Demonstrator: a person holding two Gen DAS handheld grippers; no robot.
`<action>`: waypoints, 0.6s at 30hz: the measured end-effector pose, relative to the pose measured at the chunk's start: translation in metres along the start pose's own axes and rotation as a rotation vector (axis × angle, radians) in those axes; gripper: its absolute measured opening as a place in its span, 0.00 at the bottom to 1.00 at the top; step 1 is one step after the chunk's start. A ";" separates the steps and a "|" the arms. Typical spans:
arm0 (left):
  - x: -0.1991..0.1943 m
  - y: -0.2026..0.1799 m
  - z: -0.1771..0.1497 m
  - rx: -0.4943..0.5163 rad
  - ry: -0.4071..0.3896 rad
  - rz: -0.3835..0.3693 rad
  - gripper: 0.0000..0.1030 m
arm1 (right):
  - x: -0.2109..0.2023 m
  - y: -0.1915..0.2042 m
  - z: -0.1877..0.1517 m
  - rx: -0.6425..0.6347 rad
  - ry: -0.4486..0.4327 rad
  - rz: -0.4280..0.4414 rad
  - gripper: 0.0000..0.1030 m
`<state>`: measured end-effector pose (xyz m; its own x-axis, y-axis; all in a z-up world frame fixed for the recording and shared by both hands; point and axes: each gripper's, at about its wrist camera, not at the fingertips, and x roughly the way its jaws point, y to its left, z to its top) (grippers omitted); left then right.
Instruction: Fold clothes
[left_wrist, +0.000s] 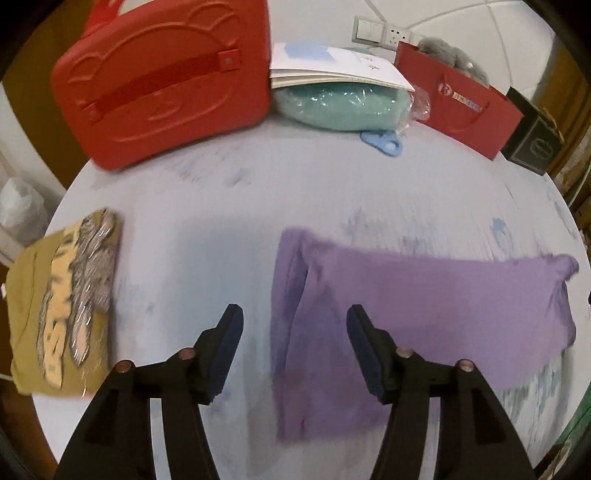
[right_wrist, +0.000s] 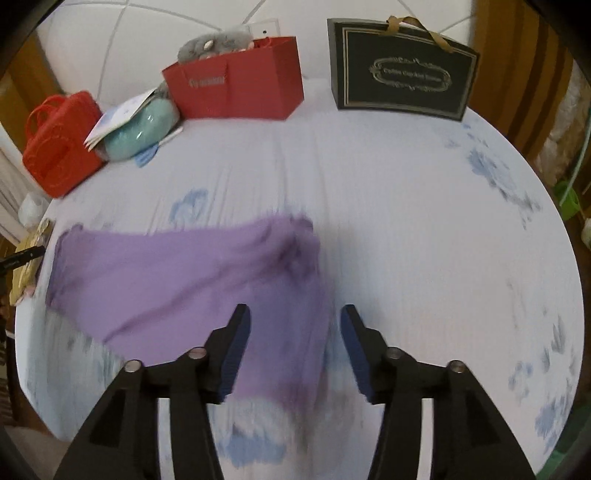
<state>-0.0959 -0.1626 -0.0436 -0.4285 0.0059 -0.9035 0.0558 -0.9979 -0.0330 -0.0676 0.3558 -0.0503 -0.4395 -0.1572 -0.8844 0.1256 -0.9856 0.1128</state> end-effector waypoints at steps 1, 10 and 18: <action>0.008 0.000 0.006 -0.002 0.009 -0.005 0.58 | 0.006 0.000 0.004 0.008 0.007 -0.001 0.56; 0.068 -0.003 0.010 0.030 0.119 -0.008 0.03 | 0.056 0.002 0.029 -0.001 0.100 0.023 0.38; 0.083 0.008 0.017 -0.022 0.083 0.109 0.04 | 0.078 -0.036 0.055 0.174 0.061 -0.163 0.05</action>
<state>-0.1464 -0.1714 -0.1120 -0.3427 -0.0960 -0.9345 0.1180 -0.9913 0.0586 -0.1553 0.3752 -0.0989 -0.3866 0.0037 -0.9222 -0.1001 -0.9943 0.0379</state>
